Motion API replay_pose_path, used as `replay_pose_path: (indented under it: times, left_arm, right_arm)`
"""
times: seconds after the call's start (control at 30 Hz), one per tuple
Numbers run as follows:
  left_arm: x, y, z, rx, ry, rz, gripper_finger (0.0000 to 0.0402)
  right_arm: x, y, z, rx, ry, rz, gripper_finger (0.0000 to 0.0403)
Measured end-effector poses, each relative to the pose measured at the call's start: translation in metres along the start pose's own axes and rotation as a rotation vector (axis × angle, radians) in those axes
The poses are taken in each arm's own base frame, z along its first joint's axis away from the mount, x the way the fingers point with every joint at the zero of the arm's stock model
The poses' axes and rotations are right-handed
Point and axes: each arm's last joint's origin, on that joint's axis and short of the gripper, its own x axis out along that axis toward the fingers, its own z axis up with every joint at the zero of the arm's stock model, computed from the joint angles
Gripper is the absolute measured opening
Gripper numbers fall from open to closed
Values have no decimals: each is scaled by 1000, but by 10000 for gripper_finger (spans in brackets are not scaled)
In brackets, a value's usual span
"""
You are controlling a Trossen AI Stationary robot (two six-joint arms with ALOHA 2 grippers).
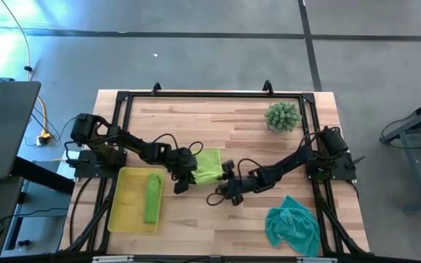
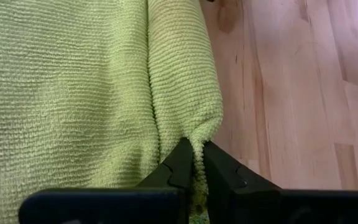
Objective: Roll microfiber towels into tight, uniform cylinder then place into a basket
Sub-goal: Roll the light green microfiber towel
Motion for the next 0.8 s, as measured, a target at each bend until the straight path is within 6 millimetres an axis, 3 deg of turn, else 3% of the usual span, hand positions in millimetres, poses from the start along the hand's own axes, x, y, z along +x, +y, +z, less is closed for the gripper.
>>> replay_pose_path:
  times: [0.27, 0.6, 0.8]
  left_arm:
    - [0, 0, 0, 0, 0, 0, 15]
    - [0, 0, 0, 1, -1, 0, 15]
    - [0, 0, 0, -3, -1, 0, 15]
  right_arm:
    - [-2, 4, 6, -41, -48, -7, 133]
    - [6, -14, -4, 67, -12, 24, 183]
    - [13, -22, -11, 212, 2, 111, 174]
